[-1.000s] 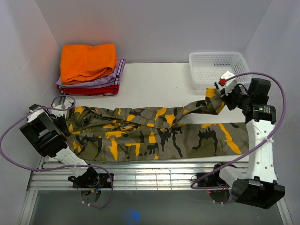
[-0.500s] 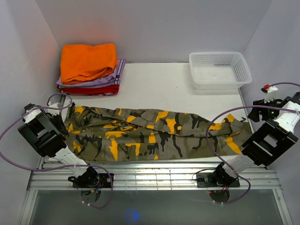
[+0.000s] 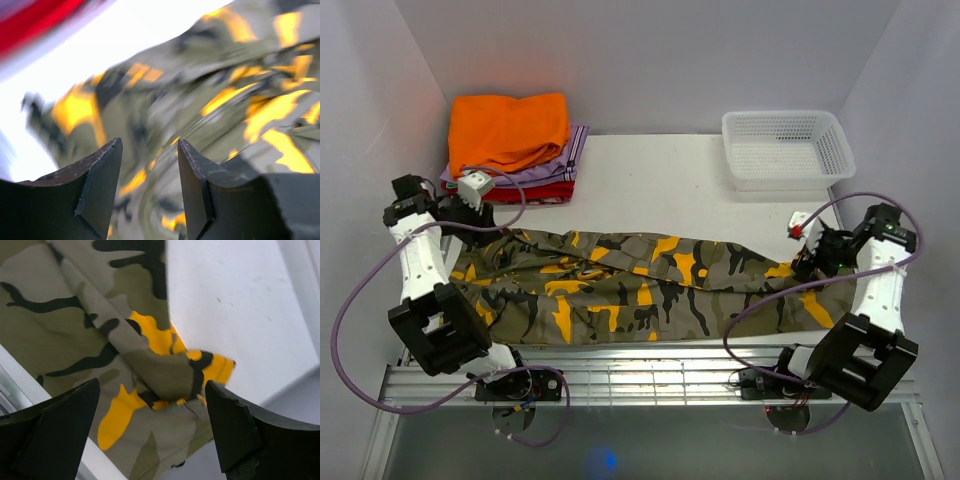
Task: Fold and stack the trousers
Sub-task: Flatten the trousers out
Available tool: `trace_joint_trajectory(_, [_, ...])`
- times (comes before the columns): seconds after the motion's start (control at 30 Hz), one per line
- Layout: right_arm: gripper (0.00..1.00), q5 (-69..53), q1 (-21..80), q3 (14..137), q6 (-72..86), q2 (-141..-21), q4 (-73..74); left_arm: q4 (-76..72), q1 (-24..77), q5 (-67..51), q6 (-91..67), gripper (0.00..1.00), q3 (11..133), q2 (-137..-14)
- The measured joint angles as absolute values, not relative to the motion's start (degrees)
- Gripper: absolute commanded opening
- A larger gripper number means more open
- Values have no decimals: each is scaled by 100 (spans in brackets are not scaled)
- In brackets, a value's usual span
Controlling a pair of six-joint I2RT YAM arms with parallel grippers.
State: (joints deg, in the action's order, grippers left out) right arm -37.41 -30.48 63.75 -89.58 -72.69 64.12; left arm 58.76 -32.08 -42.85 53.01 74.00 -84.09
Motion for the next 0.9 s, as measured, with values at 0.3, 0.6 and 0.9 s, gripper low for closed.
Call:
trace_joint_trajectory(0.3, [76, -2648, -1116, 4880, -9727, -6702, 5688, 5749, -681, -4077, 5382, 58, 7111, -8458])
trace_joint_trajectory(0.6, [65, -1929, -270, 4567, -9579, -7308, 4814, 5295, 410, -3181, 5518, 54, 6777, -8851])
trace_joint_trajectory(0.9, [22, -1527, -196, 4211, -9452, -7363, 4324, 4665, 974, -2650, 6020, 44, 6167, -8882])
